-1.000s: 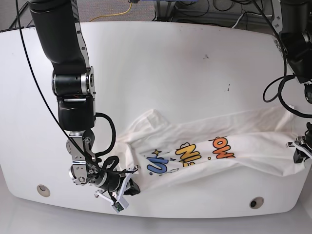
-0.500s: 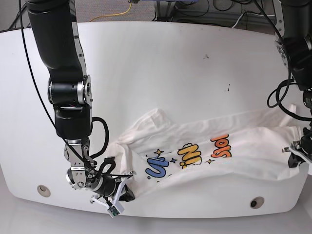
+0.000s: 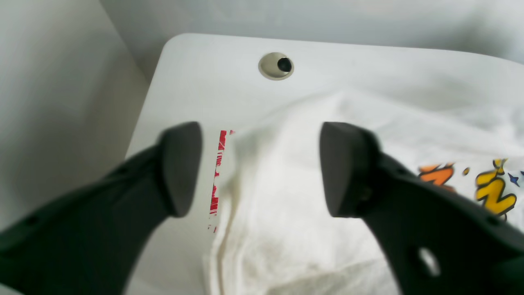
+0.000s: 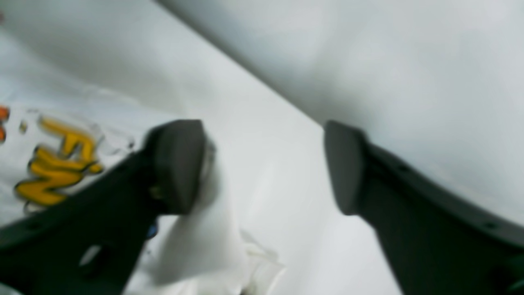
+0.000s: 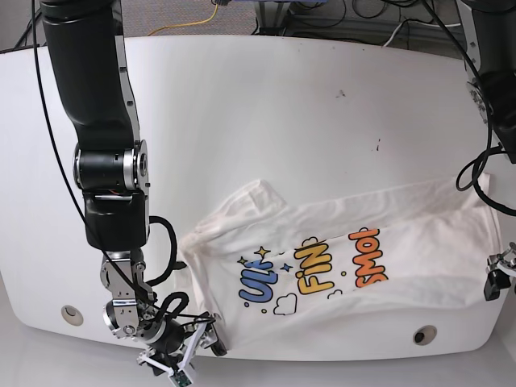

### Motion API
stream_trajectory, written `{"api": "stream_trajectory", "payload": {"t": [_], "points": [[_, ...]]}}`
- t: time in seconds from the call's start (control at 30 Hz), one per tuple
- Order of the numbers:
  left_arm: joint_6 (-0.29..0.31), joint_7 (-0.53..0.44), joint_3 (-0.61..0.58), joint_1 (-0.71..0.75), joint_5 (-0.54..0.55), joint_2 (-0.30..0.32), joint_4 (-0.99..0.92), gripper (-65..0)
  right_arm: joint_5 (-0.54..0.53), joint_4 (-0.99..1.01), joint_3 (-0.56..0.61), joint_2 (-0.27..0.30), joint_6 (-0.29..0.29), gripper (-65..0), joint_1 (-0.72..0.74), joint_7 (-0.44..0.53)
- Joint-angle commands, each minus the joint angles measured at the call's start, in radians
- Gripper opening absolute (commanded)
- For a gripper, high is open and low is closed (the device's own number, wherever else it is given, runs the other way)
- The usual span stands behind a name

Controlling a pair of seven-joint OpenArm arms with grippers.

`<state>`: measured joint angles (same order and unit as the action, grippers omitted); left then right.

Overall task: Layout the t-shirt on the table in an organized manner, then fold the t-shirt properly
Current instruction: 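Drag the held hem corners apart with both grippers, stretching the shirt, then open both grippers and release the shirt's hem corners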

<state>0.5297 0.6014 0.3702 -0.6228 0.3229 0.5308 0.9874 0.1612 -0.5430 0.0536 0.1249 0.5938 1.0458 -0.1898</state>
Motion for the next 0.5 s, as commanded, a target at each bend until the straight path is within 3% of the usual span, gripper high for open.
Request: {"api": "stream_trajectory", "payload": {"t": [0.0,0.1,0.27,0.47], "points": [[-0.038,-0.028,-0.013,-0.062,0.015,0.042,0.015,-15.1,-0.012,-0.021,-0.002,0.006,-0.022,-8.9,0.064,0.029],[-0.046,-0.028,-0.036,-0.076,0.020,0.084,0.018,-15.1,-0.012,-0.027,-0.002,0.020,-0.022,0.0,0.070,0.022],[-0.044,-0.028,-0.020,-0.101,0.023,0.128,0.021,-15.1,-0.018,-0.167,-0.008,0.035,-0.019,0.0,0.032,-0.063],[-0.015,-0.021,0.029,-0.104,0.023,0.150,0.044,-15.1,-0.056,-0.415,-0.010,0.045,0.054,0.0,-0.081,-0.250]]}}
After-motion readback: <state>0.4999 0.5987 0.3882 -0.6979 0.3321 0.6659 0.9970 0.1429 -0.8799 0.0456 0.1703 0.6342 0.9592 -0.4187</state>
